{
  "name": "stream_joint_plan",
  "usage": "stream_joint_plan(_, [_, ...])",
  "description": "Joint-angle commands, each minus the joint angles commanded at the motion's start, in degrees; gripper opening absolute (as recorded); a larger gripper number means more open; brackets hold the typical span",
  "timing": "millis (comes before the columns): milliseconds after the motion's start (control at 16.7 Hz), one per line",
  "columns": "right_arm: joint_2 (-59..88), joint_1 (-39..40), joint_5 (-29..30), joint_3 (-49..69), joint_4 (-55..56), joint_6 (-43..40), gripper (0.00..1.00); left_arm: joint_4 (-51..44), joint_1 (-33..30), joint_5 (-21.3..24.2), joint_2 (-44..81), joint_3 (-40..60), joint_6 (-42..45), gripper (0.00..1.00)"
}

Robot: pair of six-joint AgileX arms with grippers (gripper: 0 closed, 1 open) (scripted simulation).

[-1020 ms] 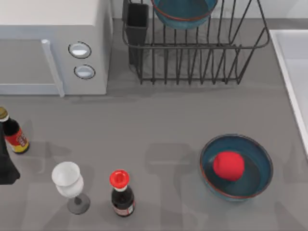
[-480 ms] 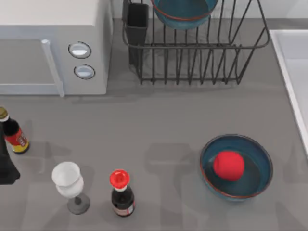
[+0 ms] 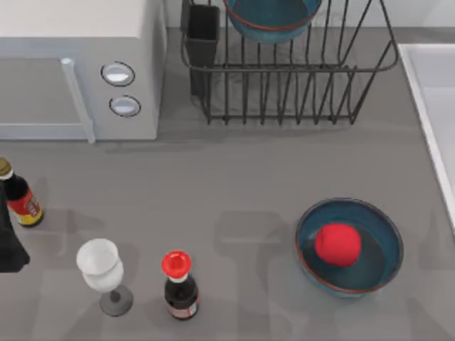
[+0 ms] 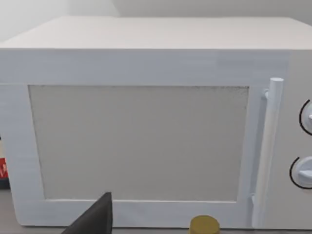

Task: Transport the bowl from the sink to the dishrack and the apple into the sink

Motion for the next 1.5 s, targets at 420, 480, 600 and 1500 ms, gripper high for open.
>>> stream_joint_plan(420, [3.65,1.40,0.22,3.53,-2.79,1.71,1.00,0.00,0.00,0.00,0.00,0.00,0.00,1.00])
stream_joint_plan(480, [6.09,2.33,0.30,5.76,-4.56,2.78,1.00,0.00,0.00,0.00,0.00,0.00,0.00,1.00])
stream_joint_plan(600, [12.77,4.82,0.39,11.49,-9.12,5.47,1.00,0.00,0.00,0.00,0.00,0.00,0.00,1.00])
stream_joint_plan(1500, [92.83,31.56,0.01,69.71,-55.86,32.33,1.00,0.00,0.00,0.00,0.00,0.00,0.00,1.00])
